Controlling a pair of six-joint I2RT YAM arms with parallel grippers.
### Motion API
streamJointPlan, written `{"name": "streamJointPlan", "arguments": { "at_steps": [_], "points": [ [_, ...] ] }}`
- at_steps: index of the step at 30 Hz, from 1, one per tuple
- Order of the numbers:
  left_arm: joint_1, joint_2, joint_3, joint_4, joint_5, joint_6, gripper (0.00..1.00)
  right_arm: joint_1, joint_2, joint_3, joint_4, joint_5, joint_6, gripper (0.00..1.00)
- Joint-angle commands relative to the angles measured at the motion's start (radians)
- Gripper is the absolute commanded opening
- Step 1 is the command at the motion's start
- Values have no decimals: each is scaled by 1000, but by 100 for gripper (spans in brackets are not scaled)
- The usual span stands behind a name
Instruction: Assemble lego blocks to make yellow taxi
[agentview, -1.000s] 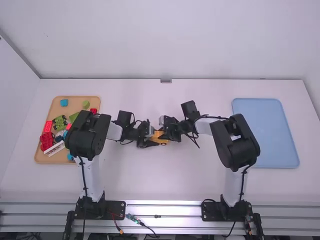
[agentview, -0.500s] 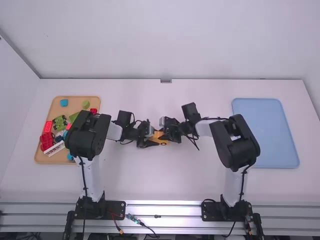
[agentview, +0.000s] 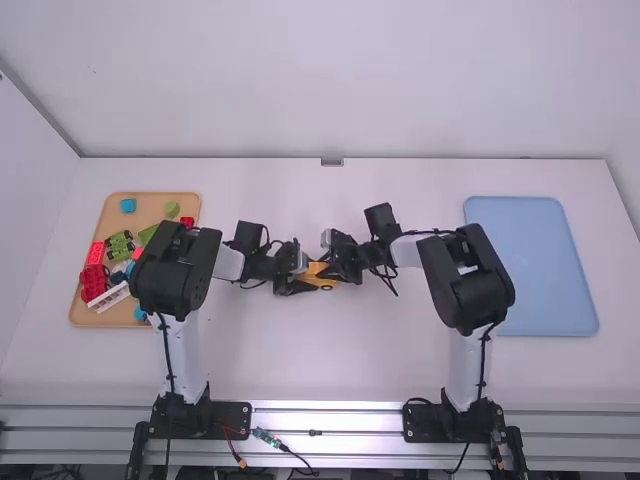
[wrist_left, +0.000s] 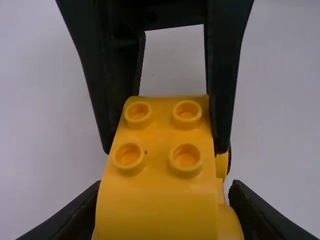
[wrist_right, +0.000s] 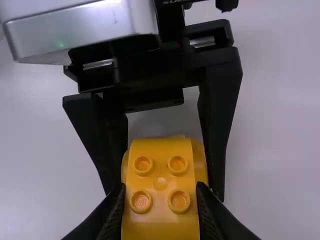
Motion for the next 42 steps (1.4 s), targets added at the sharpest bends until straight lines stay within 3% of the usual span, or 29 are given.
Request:
{"name": "streamJointPlan", "arguments": {
  "at_steps": [1, 6, 20, 36, 42],
  "points": [
    [-6, 22, -27, -16, -111, 0, 25, 17, 59, 12, -75, 42, -113, 0],
    [-5, 22, -27, -4, -111, -1, 24, 29, 59, 44, -147, 110, -130, 0],
    [-7, 20, -27, 25, -137, -54, 23, 52, 59, -46, 6, 114, -36, 0],
    [-11, 20, -2, -9, -150, -60, 20, 48, 59, -57, -18, 107, -35, 0],
    [-11, 20, 0, -9, -170, -61, 19, 50, 58, -91, 43, 113, 8, 0]
  ]
}}
